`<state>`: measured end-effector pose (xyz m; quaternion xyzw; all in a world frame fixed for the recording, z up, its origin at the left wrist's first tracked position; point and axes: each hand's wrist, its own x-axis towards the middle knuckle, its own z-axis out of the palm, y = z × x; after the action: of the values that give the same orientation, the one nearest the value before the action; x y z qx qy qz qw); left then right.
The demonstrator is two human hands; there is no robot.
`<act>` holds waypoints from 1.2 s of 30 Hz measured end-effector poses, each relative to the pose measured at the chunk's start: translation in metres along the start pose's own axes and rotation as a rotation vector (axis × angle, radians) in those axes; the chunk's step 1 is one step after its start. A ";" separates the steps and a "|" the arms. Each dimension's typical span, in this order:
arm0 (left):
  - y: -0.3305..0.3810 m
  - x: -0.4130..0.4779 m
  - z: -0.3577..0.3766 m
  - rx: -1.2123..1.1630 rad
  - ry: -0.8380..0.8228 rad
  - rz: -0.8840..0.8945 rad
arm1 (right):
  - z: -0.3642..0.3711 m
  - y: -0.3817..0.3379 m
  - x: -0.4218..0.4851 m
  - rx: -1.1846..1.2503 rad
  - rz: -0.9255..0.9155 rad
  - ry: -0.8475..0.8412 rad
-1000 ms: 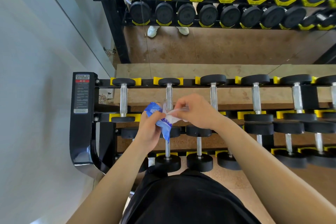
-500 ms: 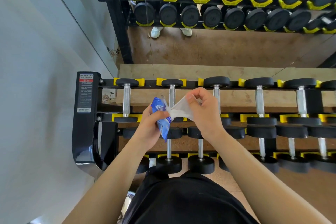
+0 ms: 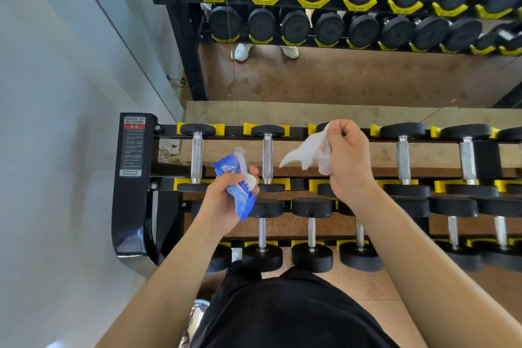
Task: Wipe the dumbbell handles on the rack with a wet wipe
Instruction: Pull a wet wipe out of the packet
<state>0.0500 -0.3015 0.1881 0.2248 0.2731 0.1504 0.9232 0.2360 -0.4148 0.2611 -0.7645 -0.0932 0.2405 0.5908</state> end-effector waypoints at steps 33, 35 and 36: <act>0.012 -0.022 -0.017 0.453 0.400 0.226 | 0.071 0.048 -0.020 -0.437 0.099 -0.798; 0.013 -0.023 -0.024 0.534 0.466 0.319 | 0.076 0.050 -0.019 -0.363 0.134 -0.895; 0.014 -0.023 -0.028 0.607 0.521 0.380 | 0.079 0.052 -0.019 -0.307 0.183 -0.957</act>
<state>0.0131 -0.2893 0.1840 0.4865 0.4820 0.2823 0.6718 0.1747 -0.3702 0.2025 -0.6517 -0.3203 0.5979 0.3395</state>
